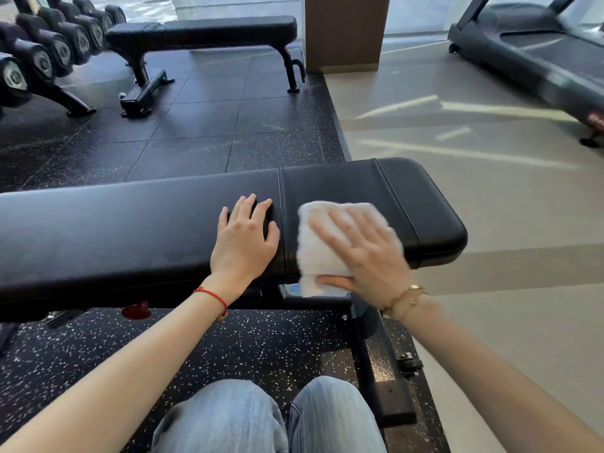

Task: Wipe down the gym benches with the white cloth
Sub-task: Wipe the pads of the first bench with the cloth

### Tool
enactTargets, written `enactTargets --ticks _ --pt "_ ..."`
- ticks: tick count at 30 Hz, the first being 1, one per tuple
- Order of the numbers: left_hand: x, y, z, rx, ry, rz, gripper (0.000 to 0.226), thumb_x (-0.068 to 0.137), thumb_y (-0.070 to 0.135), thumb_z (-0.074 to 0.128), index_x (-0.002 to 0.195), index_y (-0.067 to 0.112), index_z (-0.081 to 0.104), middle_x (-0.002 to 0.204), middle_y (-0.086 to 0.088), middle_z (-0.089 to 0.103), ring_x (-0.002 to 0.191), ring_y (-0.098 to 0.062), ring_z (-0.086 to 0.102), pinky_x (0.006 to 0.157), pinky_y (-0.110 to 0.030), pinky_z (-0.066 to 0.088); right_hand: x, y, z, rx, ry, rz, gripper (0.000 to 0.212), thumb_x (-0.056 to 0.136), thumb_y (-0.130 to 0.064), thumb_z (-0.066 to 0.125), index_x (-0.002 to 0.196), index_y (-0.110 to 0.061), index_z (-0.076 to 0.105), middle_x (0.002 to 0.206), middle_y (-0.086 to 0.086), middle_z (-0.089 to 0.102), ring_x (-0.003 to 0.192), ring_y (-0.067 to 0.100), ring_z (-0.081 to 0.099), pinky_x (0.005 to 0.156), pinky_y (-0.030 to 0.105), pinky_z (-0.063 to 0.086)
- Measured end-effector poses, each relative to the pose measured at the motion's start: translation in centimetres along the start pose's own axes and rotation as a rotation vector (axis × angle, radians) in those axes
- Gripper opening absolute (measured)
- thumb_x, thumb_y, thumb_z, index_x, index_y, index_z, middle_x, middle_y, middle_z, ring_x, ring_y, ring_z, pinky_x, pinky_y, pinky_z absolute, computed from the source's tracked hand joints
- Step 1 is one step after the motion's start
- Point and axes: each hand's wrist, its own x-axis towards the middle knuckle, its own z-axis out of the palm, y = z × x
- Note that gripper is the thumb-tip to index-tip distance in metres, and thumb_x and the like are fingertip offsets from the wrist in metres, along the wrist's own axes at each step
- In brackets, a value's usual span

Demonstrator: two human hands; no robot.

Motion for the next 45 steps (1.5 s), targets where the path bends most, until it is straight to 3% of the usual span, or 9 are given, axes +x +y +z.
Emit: enactTargets --ticks 3,10,18,24,29,34,38,40,45 --pt "-0.1 0.0 -0.2 -0.02 -0.006 -0.007 0.048 0.1 0.033 0.041 0.146 0.018 0.043 0.154 -0.012 0.038 0.147 -0.024 0.027 0.121 -0.048 0.016 1.5 -2.6 0.6 0.048 0.023 -0.053 0.087 0.084 -0.083 0.034 0.151 -0.029 0.032 0.15 0.007 0.043 0.134 0.034 0.043 0.108 0.049 0.034" --pt "-0.1 0.1 -0.3 -0.033 0.009 -0.008 0.054 0.095 0.038 0.034 0.143 0.017 0.047 0.152 -0.012 0.041 0.145 -0.025 0.03 0.121 -0.05 0.018 -1.7 2.5 0.2 0.09 0.064 0.047 0.089 0.087 -0.077 0.04 0.153 -0.019 0.028 0.157 0.004 0.034 0.146 0.026 0.029 0.119 0.047 0.022" --pt "-0.1 -0.1 -0.3 -0.02 0.015 0.008 0.054 0.094 0.039 0.034 0.142 0.017 0.047 0.15 -0.012 0.043 0.144 -0.025 0.032 0.12 -0.05 0.019 0.7 -1.0 0.8 0.034 0.046 -0.06 0.095 0.084 -0.076 0.041 0.15 -0.009 0.035 0.154 0.009 0.039 0.142 0.023 0.038 0.12 0.041 0.022" --pt "-0.1 -0.2 -0.1 -0.017 0.007 0.014 0.047 0.099 0.033 0.042 0.143 0.017 0.046 0.152 -0.013 0.041 0.145 -0.025 0.029 0.12 -0.05 0.017 -3.5 4.7 0.6 0.037 0.075 0.141 0.093 0.088 -0.076 0.033 0.15 -0.008 0.033 0.153 0.011 0.039 0.141 0.027 0.038 0.118 0.048 0.026" --pt "-0.1 0.0 -0.1 -0.008 -0.013 0.003 0.048 0.1 0.03 0.043 0.146 0.016 0.043 0.154 -0.014 0.038 0.147 -0.026 0.026 0.121 -0.051 0.015 0.1 1.9 0.4 0.11 0.052 0.306 0.09 0.092 -0.073 0.011 0.149 -0.007 0.035 0.149 0.013 0.045 0.138 0.029 0.041 0.119 0.042 0.021" --pt "0.0 0.1 -0.2 -0.016 -0.011 -0.007 0.05 0.098 0.034 0.039 0.145 0.017 0.045 0.153 -0.013 0.04 0.146 -0.025 0.028 0.121 -0.05 0.016 9.4 4.8 0.7 0.148 -0.236 0.415 0.08 0.097 -0.064 0.015 0.156 -0.011 0.004 0.164 0.009 0.008 0.151 0.022 0.007 0.122 0.037 -0.001" --pt "-0.1 0.1 -0.4 -0.006 0.025 -0.003 0.058 0.092 0.042 0.03 0.141 0.018 0.05 0.148 -0.011 0.046 0.143 -0.025 0.034 0.119 -0.05 0.021 12.3 1.0 0.6 0.113 -0.286 0.204 0.075 0.099 -0.058 0.013 0.156 -0.012 -0.003 0.165 0.008 0.0 0.152 0.02 0.0 0.122 0.038 -0.005" --pt "-0.2 -0.1 -0.3 -0.001 0.029 0.008 0.061 0.092 0.046 0.027 0.141 0.018 0.05 0.149 -0.011 0.046 0.143 -0.024 0.035 0.119 -0.05 0.022 10.0 -1.1 0.3 0.103 -0.239 0.086 0.085 0.087 -0.063 -0.001 0.156 -0.015 -0.002 0.165 0.006 0.001 0.152 0.019 -0.001 0.12 0.036 -0.007" --pt "-0.2 -0.3 -0.3 0.009 0.018 0.012 0.061 0.092 0.044 0.026 0.143 0.019 0.047 0.151 -0.01 0.044 0.144 -0.024 0.032 0.12 -0.049 0.021 6.9 2.1 0.1 0.13 -0.16 0.147 0.091 0.078 -0.066 -0.006 0.157 -0.021 0.003 0.165 0.0 0.005 0.151 0.013 0.003 0.115 0.025 -0.015"
